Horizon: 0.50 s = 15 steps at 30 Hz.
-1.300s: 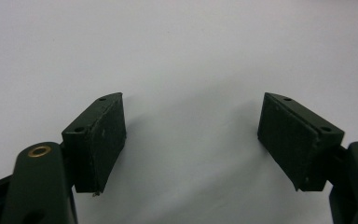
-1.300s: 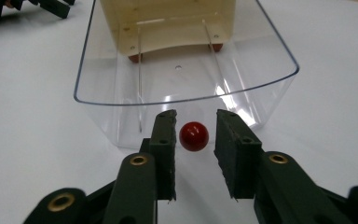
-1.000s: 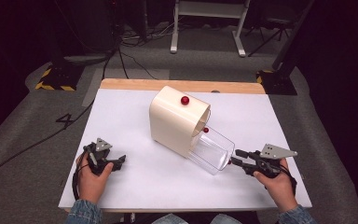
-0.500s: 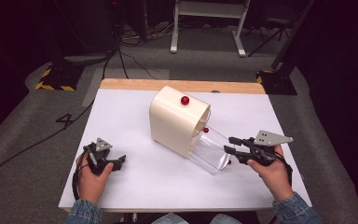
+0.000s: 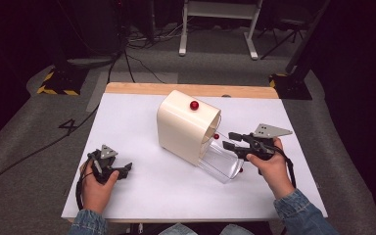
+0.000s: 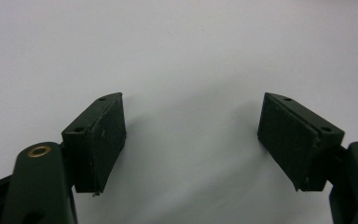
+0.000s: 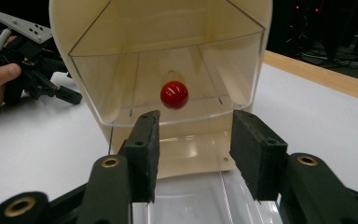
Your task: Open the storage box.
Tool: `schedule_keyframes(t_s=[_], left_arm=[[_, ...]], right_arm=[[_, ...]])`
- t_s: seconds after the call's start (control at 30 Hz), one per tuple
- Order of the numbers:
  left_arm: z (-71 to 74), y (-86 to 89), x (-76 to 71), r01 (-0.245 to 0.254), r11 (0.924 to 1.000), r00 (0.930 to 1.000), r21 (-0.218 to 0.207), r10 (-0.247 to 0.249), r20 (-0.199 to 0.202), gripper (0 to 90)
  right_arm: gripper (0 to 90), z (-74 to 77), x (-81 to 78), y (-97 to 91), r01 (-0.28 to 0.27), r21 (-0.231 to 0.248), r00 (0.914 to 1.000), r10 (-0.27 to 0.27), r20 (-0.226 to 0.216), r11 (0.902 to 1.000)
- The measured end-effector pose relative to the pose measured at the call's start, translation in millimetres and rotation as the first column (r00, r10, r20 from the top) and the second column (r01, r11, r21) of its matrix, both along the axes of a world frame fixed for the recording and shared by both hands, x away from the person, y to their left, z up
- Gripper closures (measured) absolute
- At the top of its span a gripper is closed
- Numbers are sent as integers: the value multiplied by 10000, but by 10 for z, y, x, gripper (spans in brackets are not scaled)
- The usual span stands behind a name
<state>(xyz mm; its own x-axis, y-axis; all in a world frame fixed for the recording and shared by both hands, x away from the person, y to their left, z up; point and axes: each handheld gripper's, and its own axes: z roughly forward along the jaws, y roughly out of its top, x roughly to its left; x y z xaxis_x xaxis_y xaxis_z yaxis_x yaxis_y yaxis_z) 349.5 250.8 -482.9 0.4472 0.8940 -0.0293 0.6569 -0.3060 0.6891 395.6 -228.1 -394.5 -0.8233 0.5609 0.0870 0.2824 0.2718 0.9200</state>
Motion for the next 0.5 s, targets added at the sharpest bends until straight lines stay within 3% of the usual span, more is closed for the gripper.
schedule_keyframes(t_s=[0.23,0.5], left_arm=[[-1,-3,-5,1,10000,10000,32,-1,25,237],[-2,-5,-7,-15,10000,10000,34,14,47,237]], right_arm=[[654,-8,75,152,-377,47,9989,375,287,9993],[722,-39,116,243,-634,24,9969,632,476,9980]])
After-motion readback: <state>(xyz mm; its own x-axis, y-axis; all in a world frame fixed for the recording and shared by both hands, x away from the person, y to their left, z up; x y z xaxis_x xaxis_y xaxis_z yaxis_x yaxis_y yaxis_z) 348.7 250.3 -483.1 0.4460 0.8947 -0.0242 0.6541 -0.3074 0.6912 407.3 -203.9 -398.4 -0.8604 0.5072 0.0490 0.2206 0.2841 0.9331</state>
